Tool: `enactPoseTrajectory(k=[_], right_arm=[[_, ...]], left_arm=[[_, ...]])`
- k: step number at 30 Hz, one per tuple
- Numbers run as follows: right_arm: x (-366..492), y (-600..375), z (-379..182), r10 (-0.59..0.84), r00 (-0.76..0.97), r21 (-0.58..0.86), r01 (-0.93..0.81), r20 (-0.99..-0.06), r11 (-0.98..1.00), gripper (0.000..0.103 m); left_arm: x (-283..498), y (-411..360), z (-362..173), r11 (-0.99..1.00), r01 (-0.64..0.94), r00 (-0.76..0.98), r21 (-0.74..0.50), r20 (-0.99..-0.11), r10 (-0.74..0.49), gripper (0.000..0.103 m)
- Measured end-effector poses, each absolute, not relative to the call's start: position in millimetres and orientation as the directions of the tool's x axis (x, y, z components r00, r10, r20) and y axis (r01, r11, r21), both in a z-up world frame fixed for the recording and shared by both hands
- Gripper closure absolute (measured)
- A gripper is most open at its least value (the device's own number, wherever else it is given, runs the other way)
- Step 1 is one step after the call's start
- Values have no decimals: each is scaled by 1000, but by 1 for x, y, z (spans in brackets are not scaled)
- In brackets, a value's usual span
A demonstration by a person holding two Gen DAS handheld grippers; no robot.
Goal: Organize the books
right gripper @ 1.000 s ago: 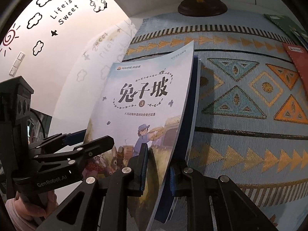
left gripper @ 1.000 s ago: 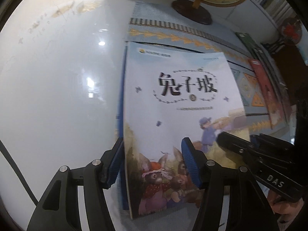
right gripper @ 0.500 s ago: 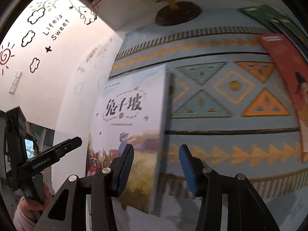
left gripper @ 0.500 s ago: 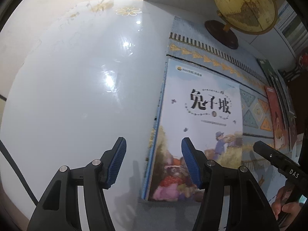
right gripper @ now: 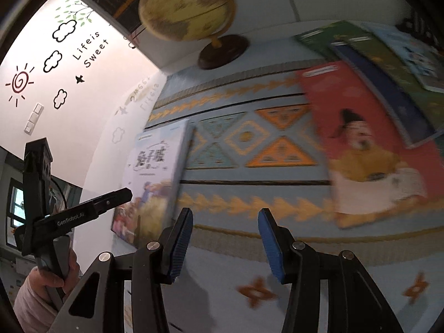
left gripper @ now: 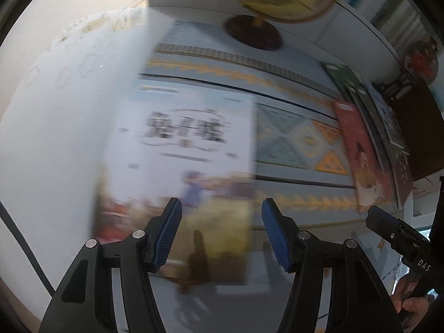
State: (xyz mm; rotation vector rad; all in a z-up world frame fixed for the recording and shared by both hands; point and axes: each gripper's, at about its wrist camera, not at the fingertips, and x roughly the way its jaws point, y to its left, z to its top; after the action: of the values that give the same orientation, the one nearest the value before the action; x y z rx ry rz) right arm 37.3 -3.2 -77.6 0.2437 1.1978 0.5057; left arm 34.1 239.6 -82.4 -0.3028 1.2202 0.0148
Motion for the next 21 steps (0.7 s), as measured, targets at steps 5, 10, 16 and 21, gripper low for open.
enactPoseTrajectory(k=[5, 10, 16, 21], right_arm=[[33, -75, -79, 455, 303, 410, -205, -837, 889, 56], [47, -147, -86, 383, 333, 366, -115, -862, 923, 55], [85, -210, -82, 359, 377, 371, -41, -854, 928, 55], [121, -249, -70, 346, 430, 375, -20, -834, 927, 52]], left_arm=[[42, 172, -86, 962, -121, 342, -246, -920, -192, 44], [58, 105, -96, 963, -42, 326, -267, -914, -240, 38], [86, 52, -98, 958, 24, 329, -284, -903, -276, 38], [119, 17, -88, 950, 50, 352, -308, -885, -306, 38]])
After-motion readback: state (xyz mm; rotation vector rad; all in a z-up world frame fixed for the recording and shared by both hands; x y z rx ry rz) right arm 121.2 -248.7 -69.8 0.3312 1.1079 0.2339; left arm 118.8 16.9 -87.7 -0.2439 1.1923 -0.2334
